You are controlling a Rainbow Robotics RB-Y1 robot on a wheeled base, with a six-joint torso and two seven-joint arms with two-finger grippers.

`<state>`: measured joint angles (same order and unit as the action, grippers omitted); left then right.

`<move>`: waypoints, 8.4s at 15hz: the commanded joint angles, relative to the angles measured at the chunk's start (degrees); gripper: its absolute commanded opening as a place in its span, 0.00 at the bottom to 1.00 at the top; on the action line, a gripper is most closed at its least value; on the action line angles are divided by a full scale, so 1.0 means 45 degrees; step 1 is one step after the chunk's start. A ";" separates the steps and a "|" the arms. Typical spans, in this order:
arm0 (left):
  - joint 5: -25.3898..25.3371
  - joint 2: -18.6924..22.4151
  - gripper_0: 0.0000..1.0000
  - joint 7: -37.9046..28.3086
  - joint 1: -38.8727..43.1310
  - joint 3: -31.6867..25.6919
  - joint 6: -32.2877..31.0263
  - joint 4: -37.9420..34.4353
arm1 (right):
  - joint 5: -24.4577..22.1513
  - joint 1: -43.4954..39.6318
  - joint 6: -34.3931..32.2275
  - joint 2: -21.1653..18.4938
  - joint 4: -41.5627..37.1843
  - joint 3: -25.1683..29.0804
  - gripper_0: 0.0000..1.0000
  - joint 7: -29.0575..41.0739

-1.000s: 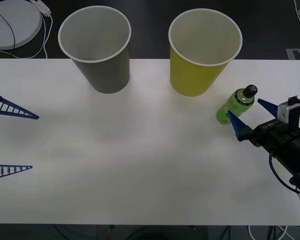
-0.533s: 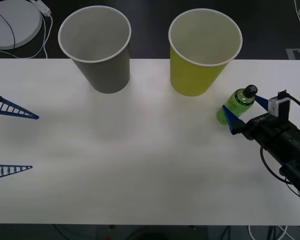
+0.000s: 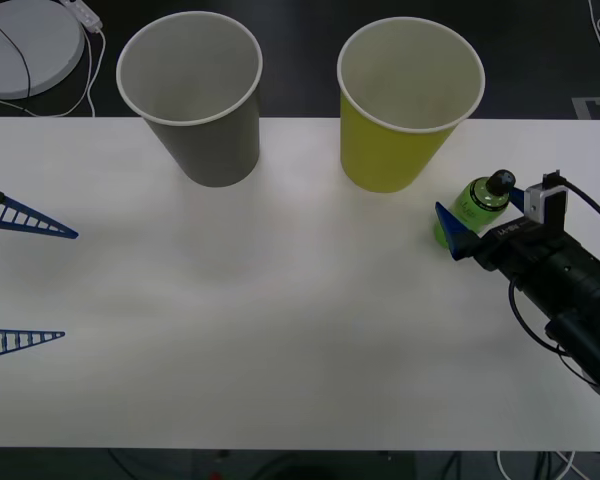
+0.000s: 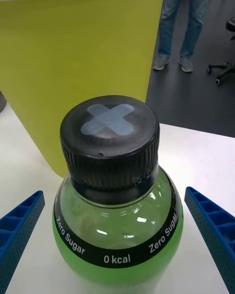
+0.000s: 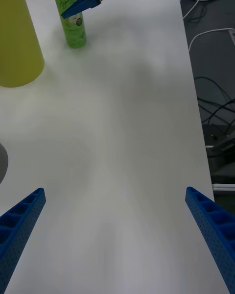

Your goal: Put the can into the green bin and the plastic bottle into the gray bin

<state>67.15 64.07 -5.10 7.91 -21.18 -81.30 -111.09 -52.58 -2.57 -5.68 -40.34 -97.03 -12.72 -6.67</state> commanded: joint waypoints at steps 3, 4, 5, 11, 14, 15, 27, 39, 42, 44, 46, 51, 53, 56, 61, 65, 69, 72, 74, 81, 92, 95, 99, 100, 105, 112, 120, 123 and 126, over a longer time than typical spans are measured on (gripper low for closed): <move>0.0000 0.0000 1.00 0.0000 0.0000 0.0000 0.0000 0.0000 | 0.0005 0.0083 0.0246 0.0001 -0.0001 -0.0122 1.00 0.0037; 0.0000 0.0000 1.00 0.0000 0.0000 0.0000 0.0000 0.0000 | -0.0014 0.0083 0.0265 0.0001 -0.0001 -0.0122 1.00 0.0037; 0.0000 0.0000 1.00 0.0000 0.0000 0.0000 0.0000 0.0000 | -0.0014 0.0083 0.0285 0.0001 -0.0001 -0.0122 0.97 0.0037; 0.0000 0.0000 1.00 0.0000 0.0000 0.0000 0.0000 0.0000 | -0.0053 0.0025 0.0343 0.0001 -0.0001 -0.0122 0.00 -0.0002; 0.0000 0.0000 1.00 0.0000 0.0000 0.0000 0.0000 0.0000 | -0.0073 0.0025 0.0343 0.0001 -0.0001 -0.0122 0.00 0.0017; 0.0000 0.0000 1.00 0.0000 0.0000 0.0000 0.0000 0.0000 | -0.0093 0.0025 0.0324 0.0001 -0.0001 -0.0122 0.00 0.0037; 0.0000 0.0000 1.00 0.0000 0.0000 0.0000 0.0000 0.0000 | -0.0034 -0.1186 0.0304 -0.0546 -0.1974 0.0229 0.00 0.0232; 0.0000 0.0000 1.00 0.0000 0.0000 0.0000 0.0000 0.0000 | 0.0259 -0.4213 0.0109 -0.2246 -0.5294 0.1577 0.00 0.1052; 0.0000 0.0000 1.00 0.0000 0.0000 0.0000 0.0000 0.0000 | 0.0240 -0.4624 -0.0848 -0.2382 -0.5470 0.2104 0.00 0.1794; 0.0000 0.0000 1.00 0.0000 0.0000 0.0000 0.0000 0.0000 | 0.0083 -0.4780 -0.1571 -0.2402 -0.5470 0.2417 0.00 0.2556; 0.0000 0.0000 1.00 0.0000 0.0000 0.0000 0.0000 0.0000 | -0.0093 -0.4877 -0.2313 -0.2578 -0.5470 0.2710 0.00 0.3552; 0.0000 0.0000 1.00 0.0000 0.0000 0.0000 0.0000 0.0000 | -0.2632 -0.5014 -0.3856 -0.3261 -0.5958 0.3979 0.00 0.7947; 0.0000 0.0000 1.00 0.0000 0.0000 0.0000 0.0000 0.0000 | -0.3960 -0.5034 -0.4032 -0.3593 -0.6447 0.4331 0.00 1.0076; 0.0000 0.0000 1.00 0.0000 0.0000 0.0000 0.0000 0.0000 | -0.5854 -0.5014 -0.5008 -0.3730 -0.7208 0.5190 0.00 1.3259; 0.0000 0.0000 1.00 0.0000 0.0000 0.0000 0.0000 0.0000 | -0.8296 -0.4624 -0.6668 -0.3769 -0.8497 0.6264 0.00 1.7419; 0.0000 0.0000 1.00 0.0000 0.0000 0.0000 0.0000 0.0000 | -0.9233 -0.3764 -0.8504 -0.3769 -0.9005 0.6928 0.00 1.8787; 0.0000 0.0000 1.00 0.0000 0.0000 0.0000 0.0000 0.0000 | -0.8901 -0.2651 -1.0243 -0.3730 -0.8732 0.7339 0.00 1.8806; 0.0000 0.0000 1.00 0.0000 0.0000 0.0000 0.0000 0.0000 | -0.8940 -0.1635 -1.1649 -0.3749 -0.8810 0.7592 0.00 1.9431; 0.0000 0.0000 1.00 0.0000 0.0000 0.0000 0.0000 0.0000 | -0.8960 -0.1010 -1.2274 -0.3749 -0.8732 0.7632 0.00 1.9431; 0.0000 0.0000 1.00 0.0000 0.0000 0.0000 0.0000 0.0000 | -0.8940 0.1587 -1.3446 -0.3691 -0.8790 0.6909 0.00 1.9431; 0.0000 0.0000 1.00 0.0000 0.0000 0.0000 0.0000 0.0000 | -0.9428 0.4205 -1.4071 -0.3691 -0.9083 0.5444 0.00 1.9666; 0.0000 0.0000 1.00 0.0000 0.0000 0.0000 0.0000 0.0000 | -1.0112 0.5005 -1.4149 -0.3730 -0.9454 0.4702 0.00 2.0740; 0.0000 0.0000 1.00 0.0000 0.0000 0.0000 0.0000 0.0000 | -1.0796 0.5748 -1.4149 -0.3652 -0.9689 0.3764 0.00 2.1443; 0.0000 0.0000 1.00 0.0000 0.0000 0.0000 0.0000 0.0000 | -1.0932 0.6001 -1.4149 -0.3515 -0.9630 0.3530 0.00 2.1482; 0.0000 0.0000 1.00 0.0000 0.0000 0.0000 0.0000 0.0000 | -1.2300 0.8052 -1.4520 -0.2499 -0.9103 0.1733 0.00 2.2146; 0.0000 0.0000 1.00 0.0000 0.0000 0.0000 0.0000 0.0000 | -1.4194 1.0865 -1.6219 0.0001 -0.6720 0.0444 0.00 2.2146; 0.0000 0.0000 1.00 0.0000 0.0000 0.0000 0.0000 0.0000 | -1.5971 1.3853 -1.8387 0.1934 -0.3849 -0.0083 0.00 2.2146; 0.0000 0.0000 1.00 0.0000 0.0000 0.0000 0.0000 0.0000 | -1.6479 1.4869 -1.8739 0.2735 -0.2716 -0.0103 0.00 2.2146; 0.0000 0.0000 1.00 0.0000 0.0000 0.0000 0.0000 0.0000 | -1.7300 1.5689 -1.8739 0.3301 -0.1720 -0.0611 0.00 2.2146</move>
<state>67.15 64.07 -5.10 7.91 -21.18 -81.30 -111.09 -129.13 67.03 -90.01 -26.11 -105.71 -14.78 92.99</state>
